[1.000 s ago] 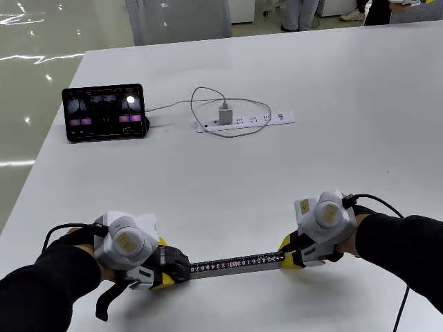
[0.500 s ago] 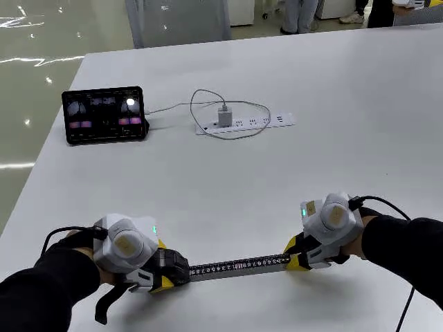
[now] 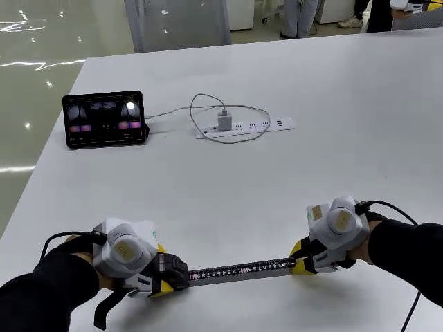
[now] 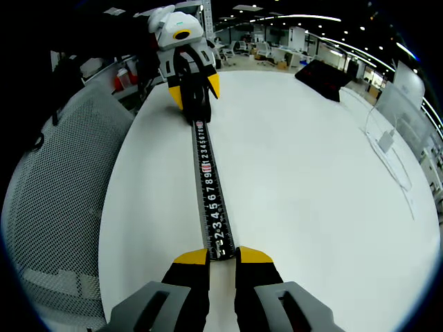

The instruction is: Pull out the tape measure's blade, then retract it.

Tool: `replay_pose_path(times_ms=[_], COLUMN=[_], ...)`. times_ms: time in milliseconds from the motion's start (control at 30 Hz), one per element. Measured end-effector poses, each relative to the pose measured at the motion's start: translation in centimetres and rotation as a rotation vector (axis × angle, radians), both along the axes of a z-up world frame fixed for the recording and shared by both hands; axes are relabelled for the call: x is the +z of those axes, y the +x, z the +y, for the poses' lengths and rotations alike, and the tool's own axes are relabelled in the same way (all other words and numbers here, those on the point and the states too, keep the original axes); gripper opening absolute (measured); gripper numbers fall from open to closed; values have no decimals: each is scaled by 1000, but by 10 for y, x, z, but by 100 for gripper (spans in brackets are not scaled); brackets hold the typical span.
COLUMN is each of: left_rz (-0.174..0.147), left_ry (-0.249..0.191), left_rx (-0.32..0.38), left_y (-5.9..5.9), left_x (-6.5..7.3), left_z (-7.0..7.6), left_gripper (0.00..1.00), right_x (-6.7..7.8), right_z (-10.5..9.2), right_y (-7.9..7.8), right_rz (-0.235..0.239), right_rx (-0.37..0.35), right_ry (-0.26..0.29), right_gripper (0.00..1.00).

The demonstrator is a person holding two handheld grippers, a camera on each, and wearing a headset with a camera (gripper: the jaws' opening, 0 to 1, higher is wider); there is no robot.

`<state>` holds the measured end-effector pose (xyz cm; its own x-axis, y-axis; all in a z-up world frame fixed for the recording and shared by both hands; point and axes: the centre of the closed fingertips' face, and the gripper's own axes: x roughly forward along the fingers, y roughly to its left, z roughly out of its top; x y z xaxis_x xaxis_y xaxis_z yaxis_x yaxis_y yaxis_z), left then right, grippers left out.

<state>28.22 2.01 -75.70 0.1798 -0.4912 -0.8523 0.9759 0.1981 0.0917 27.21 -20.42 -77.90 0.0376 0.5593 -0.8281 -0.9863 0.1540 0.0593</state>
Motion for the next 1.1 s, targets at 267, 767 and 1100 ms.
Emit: replay_pose_path(times_ms=[267, 767, 1100], left_rz=[0, -2, -4], left_ry=[1, 3, 3], left_rx=[-1, 0, 1], left_y=[0, 0, -1], left_x=[0, 0, 0], left_z=[0, 0, -1], left_gripper=[33, 33, 33], right_x=[0, 0, 0], right_z=[-7, -20, -27], right_y=[-1, 0, 0], right_rz=[3, -2, 3], right_rx=[-9, -9, -20], right_ry=[-3, -12, -17], right_gripper=[9, 9, 9])
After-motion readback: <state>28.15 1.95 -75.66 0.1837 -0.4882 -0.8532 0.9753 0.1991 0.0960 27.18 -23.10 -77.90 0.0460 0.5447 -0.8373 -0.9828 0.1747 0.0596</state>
